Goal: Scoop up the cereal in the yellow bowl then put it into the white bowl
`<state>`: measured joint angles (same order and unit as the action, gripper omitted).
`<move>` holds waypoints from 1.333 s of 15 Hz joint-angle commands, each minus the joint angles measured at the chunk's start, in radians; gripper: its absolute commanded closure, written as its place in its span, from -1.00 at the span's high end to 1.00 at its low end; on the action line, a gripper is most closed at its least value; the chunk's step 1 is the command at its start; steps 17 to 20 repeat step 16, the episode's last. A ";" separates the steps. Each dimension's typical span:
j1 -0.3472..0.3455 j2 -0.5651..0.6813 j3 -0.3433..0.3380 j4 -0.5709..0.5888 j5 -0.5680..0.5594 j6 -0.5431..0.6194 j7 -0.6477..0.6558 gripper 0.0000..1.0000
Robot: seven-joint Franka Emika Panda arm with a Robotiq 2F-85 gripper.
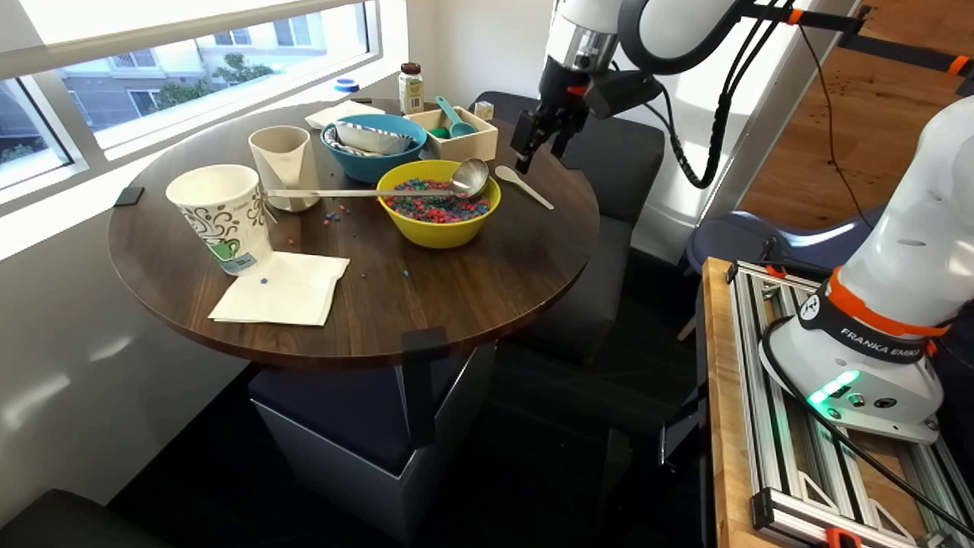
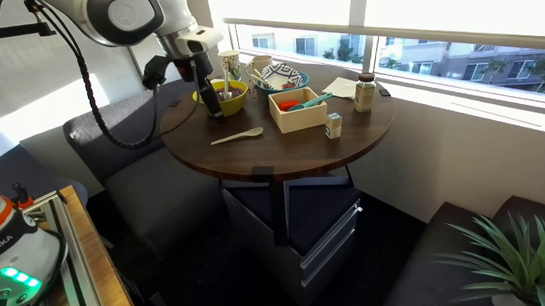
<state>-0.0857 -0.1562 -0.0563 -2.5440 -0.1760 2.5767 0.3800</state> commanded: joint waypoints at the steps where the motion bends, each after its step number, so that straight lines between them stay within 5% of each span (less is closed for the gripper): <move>1: -0.003 -0.171 0.013 -0.004 0.012 -0.172 -0.121 1.00; 4: -0.012 -0.255 0.019 0.051 -0.009 -0.234 -0.183 1.00; 10: 0.020 -0.317 -0.004 0.142 0.018 -0.179 -0.379 1.00; 20: 0.002 -0.314 0.011 0.151 0.006 -0.191 -0.363 1.00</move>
